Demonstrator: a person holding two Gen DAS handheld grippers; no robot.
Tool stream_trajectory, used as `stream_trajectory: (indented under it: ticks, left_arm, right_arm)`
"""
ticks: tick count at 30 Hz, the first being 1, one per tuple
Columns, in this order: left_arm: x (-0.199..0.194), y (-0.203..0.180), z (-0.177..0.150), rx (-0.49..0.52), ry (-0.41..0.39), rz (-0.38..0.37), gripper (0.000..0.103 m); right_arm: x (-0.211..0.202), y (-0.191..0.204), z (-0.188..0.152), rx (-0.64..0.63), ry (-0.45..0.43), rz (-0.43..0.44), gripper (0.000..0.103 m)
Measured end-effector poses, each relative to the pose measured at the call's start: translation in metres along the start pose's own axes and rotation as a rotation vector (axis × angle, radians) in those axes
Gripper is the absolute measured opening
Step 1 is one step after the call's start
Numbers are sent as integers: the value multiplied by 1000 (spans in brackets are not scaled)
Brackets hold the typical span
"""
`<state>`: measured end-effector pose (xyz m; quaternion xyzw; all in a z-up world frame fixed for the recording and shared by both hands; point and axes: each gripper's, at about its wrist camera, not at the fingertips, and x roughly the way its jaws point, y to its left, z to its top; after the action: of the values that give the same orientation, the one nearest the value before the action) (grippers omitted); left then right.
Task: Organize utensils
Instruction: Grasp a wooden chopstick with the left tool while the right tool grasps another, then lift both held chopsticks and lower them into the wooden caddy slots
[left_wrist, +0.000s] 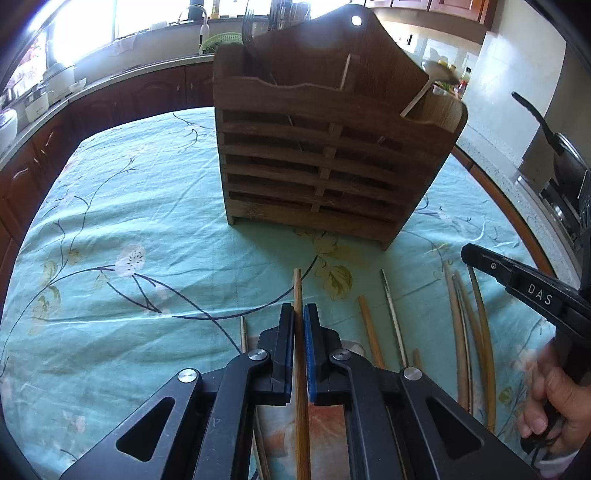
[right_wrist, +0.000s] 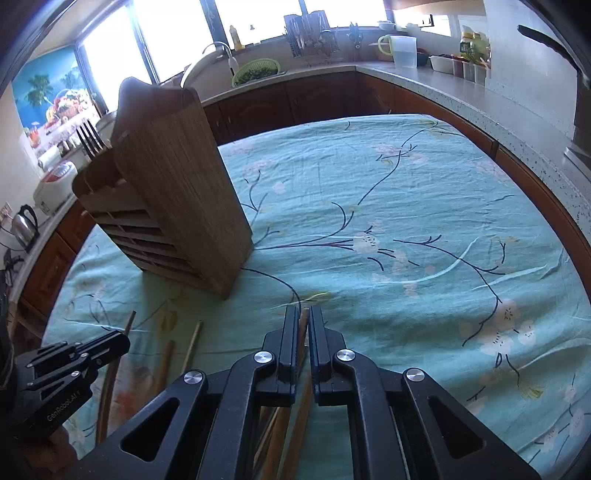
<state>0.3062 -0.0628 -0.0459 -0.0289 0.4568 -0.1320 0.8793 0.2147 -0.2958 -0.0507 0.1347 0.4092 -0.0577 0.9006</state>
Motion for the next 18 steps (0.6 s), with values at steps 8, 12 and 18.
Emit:
stream_trajectory:
  ticks: [8, 12, 18]
  left_arm:
    - [-65, 7, -2, -38, -125, -98, 3]
    - [-94, 14, -9, -53, -170, -138, 3]
    - [-135, 25, -18, -66, -237, -165, 3]
  right_arm:
    - [-62, 5, 7, 47, -113, 103, 4]
    - [-90, 13, 12, 44, -168, 141, 4]
    - [-129, 24, 17, 32, -249, 178, 4]
